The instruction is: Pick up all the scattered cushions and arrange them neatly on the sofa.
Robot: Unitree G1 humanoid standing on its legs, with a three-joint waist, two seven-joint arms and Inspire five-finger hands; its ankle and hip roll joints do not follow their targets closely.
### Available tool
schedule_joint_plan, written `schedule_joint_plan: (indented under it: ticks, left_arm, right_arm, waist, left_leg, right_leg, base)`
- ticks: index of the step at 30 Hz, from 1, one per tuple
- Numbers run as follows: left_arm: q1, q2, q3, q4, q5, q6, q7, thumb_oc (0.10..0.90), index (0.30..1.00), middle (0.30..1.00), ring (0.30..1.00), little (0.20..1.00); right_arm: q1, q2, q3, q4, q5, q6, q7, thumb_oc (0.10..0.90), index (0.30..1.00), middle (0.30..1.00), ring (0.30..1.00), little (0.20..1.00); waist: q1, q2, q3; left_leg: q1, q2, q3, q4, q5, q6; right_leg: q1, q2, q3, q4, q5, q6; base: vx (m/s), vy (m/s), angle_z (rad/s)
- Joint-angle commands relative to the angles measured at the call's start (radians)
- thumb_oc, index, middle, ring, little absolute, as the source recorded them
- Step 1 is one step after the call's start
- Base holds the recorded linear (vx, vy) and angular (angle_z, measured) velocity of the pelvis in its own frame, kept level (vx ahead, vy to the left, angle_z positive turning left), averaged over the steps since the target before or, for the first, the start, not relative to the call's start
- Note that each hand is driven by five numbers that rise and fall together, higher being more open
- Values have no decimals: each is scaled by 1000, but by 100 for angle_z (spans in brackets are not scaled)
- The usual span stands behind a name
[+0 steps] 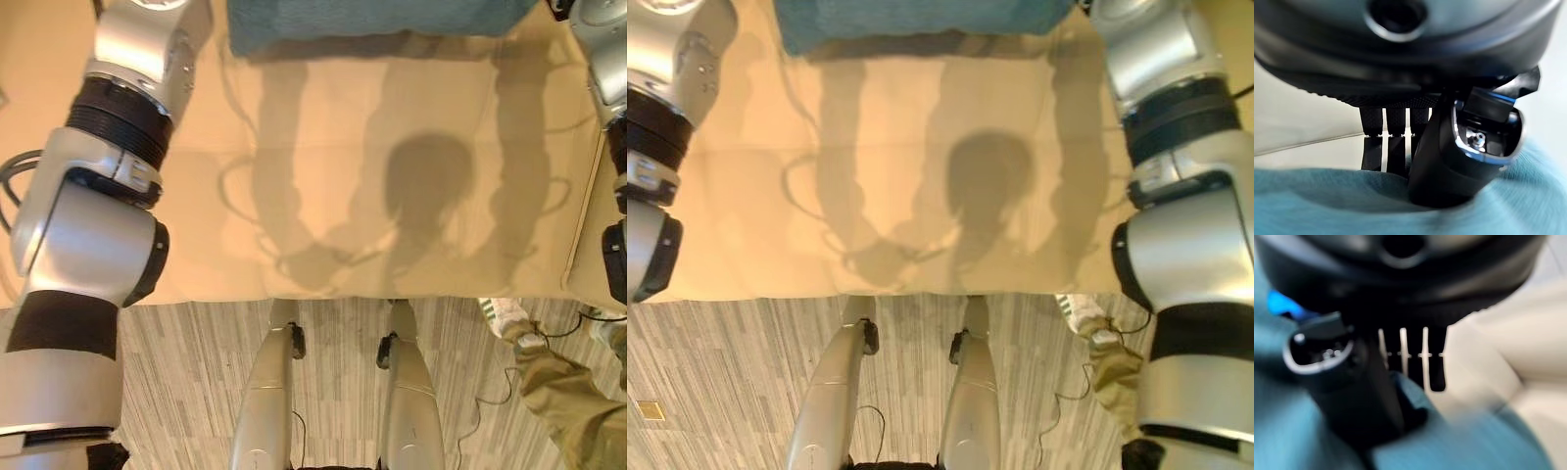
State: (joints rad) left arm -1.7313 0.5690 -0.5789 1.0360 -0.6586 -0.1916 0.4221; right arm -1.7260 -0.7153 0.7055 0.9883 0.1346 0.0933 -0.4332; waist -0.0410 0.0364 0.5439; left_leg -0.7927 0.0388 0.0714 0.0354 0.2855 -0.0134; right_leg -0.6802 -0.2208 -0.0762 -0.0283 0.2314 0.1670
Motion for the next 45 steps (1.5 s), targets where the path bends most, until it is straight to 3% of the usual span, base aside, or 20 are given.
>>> schedule_joint_plan:
  ticks: [1, 2, 7, 8, 12, 19, 23, 25, 26, 27, 31, 35, 42, 43, 45]
  left_arm:
    - [-214, -38, -26, 43, -34, -75, -91, 519, 479, 479, 479, 479]
    - [-219, -36, -26, 47, -37, -76, -95, 800, 900, 900, 900, 900]
    - [-222, -2, -38, 139, -112, -31, -144, 800, 900, 900, 900, 900]
    - [-226, 9, -46, 141, -109, -24, -143, 800, 900, 900, 900, 900]
    - [-239, 28, -67, 158, -90, 10, -112, 800, 900, 900, 900, 900]
    - [-186, 131, -52, 138, -1, 55, -76, 800, 900, 900, 900, 900]
    - [-150, 177, -10, 140, -47, 60, -84, 800, 900, 900, 900, 900]
    - [-151, 214, -22, 149, -41, 66, -99, 800, 900, 900, 900, 900]
    - [-148, 233, -21, 156, -52, 70, -111, 800, 900, 900, 900, 900]
    - [-148, 232, -27, 157, -53, 70, -113, 800, 900, 900, 900, 900]
    - [-125, 266, -43, 151, -35, 81, -138, 800, 900, 900, 900, 900]
    - [-61, 270, -1, 121, -58, 74, -129, 800, 900, 900, 900, 900]
    - [293, 313, 172, -292, -32, 2, -57, 800, 900, 900, 900, 900]
    - [370, 313, 213, -382, -29, -11, -46, 800, 900, 900, 900, 900]
    - [671, 319, 385, -621, -11, -37, -45, 800, 900, 900, 900, 900]
  right_arm:
    - [-242, 55, 81, 16, 54, -124, -15, 800, 900, 900, 900, 900]
    - [-249, 56, 84, 20, 56, -126, -14, 800, 900, 900, 900, 900]
    - [-252, 88, 71, 62, 120, -125, 7, 800, 900, 900, 900, 900]
    - [-250, 81, 63, 58, 142, -129, 7, 800, 900, 900, 900, 900]
    - [-237, 67, 30, 53, 202, -128, -5, 800, 900, 900, 900, 900]
    - [-102, -20, -8, -23, 263, -120, 39, 800, 900, 900, 900, 900]
    - [-18, -61, -38, -28, 329, -127, 61, 800, 900, 900, 900, 900]
    - [15, -69, -89, -39, 421, -162, 64, 800, 900, 900, 900, 900]
    - [56, -64, -152, -65, 538, -207, 79, 800, 900, 900, 900, 900]
    - [66, -65, -159, -68, 543, -210, 81, 800, 900, 900, 900, 900]
    - [191, -72, -281, -68, 791, -264, 124, 800, 900, 900, 900, 900]
    - [309, -85, -374, -117, 834, -281, 113, 800, 900, 900, 900, 900]
    - [812, -104, -636, -386, 799, -322, 104, 800, 900, 900, 900, 900]
    - [914, -81, -686, -434, 786, -325, 115, 800, 900, 900, 900, 900]
    - [1189, 0, -852, -511, 747, -323, 141, 800, 900, 900, 900, 900]
  waist:
    - [-11, 15, -24]
    - [-12, 17, -24]
    - [-8, 21, -24]
    - [-5, 23, -27]
    - [5, 26, -24]
    - [13, 22, -34]
    - [17, 29, -35]
    - [16, 39, -33]
    - [16, 44, -29]
    - [17, 40, -29]
    - [16, 42, -24]
    - [16, 34, -24]
    - [15, 20, -29]
    - [17, 17, -28]
    - [28, 12, -49]
  left_leg:
    - [-102, 52, 12, 90, -128, -144]
    - [-109, 52, 12, 93, -128, -144]
    - [-150, 43, 15, 93, -121, -139]
    - [-141, 41, 6, 87, -143, -145]
    - [-133, 39, 16, 81, -113, -135]
    - [-69, 43, 7, 78, -120, -134]
    - [-33, 43, 7, 74, -121, -136]
    - [-21, 46, 4, 68, -119, -137]
    - [-9, 48, 0, 66, -118, -136]
    - [-6, 48, 0, 65, -118, -137]
    - [34, 59, -5, 63, -119, -139]
    - [76, 66, -12, 70, -129, -135]
    - [207, 85, -34, 126, -181, -126]
    - [231, 89, -37, 134, -192, -124]
    - [305, 94, -43, 150, -216, -122]
  right_leg:
    - [-58, -70, 31, 158, -136, 84]
    - [-66, -70, 31, 161, -137, 84]
    - [-113, -64, 38, 161, -131, 82]
    - [-107, -62, 43, 161, -151, 85]
    - [-102, -62, 31, 164, -132, 80]
    - [-50, -48, 36, 171, -152, 68]
    - [-19, -44, 48, 167, -161, 60]
    - [-12, -38, 51, 167, -164, 56]
    - [-5, -32, 57, 169, -170, 53]
    - [-1, -32, 56, 169, -171, 52]
    - [35, -23, 57, 174, -184, 48]
    - [77, -17, 56, 175, -194, 46]
    - [213, -8, 40, 210, -245, 30]
    - [236, -7, 34, 221, -257, 27]
    - [308, -3, 22, 249, -296, 20]
  base:
    - [-14, 8, -14]
    - [-14, 13, -15]
    - [7, -3, -4]
    - [-5, -13, -7]
    - [-25, -1, -2]
    - [-2, -19, 0]
    - [-5, -5, -1]
    - [0, 0, 0]
    - [0, 0, 0]
    - [0, 0, 0]
    - [-5, -28, 0]
    - [6, -57, 3]
    - [49, -47, 2]
    - [77, -68, 3]
    - [124, -90, 6]
